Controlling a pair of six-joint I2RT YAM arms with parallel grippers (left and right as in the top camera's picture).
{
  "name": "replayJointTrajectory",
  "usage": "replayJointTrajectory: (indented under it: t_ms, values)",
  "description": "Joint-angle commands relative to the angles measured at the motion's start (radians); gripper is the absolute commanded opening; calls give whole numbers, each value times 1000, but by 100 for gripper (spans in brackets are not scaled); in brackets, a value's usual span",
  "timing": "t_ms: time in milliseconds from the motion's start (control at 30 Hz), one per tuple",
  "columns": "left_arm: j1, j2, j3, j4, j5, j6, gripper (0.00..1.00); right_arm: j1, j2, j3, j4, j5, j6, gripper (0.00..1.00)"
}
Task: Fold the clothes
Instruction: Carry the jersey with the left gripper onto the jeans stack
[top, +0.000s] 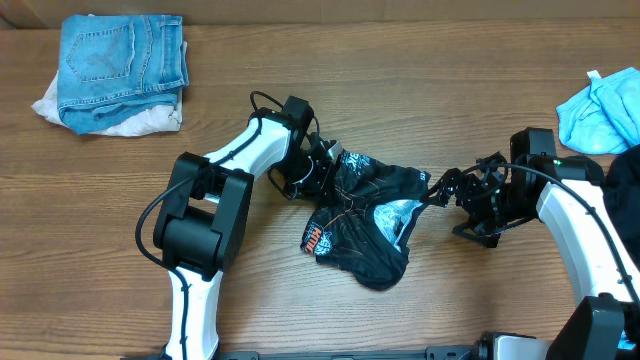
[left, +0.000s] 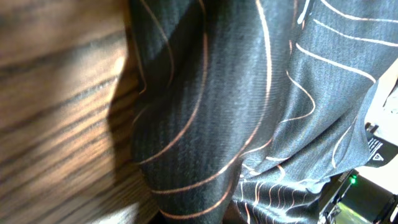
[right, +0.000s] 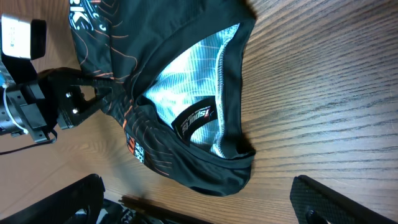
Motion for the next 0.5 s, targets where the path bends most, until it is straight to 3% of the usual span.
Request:
replayJointTrajectory:
  t_ms: [0,200,467]
  values:
    - [6,40,-13,46,-83,-21,4,-4,-23,24,4,-16,-9,100]
    - [34,40,-1,130,-132,-87,4,-4,-23,24,3,-16,-9,100]
    - [112,40,109,149,-349,-84,4,-4,-23,24,-1,-5,-9,100]
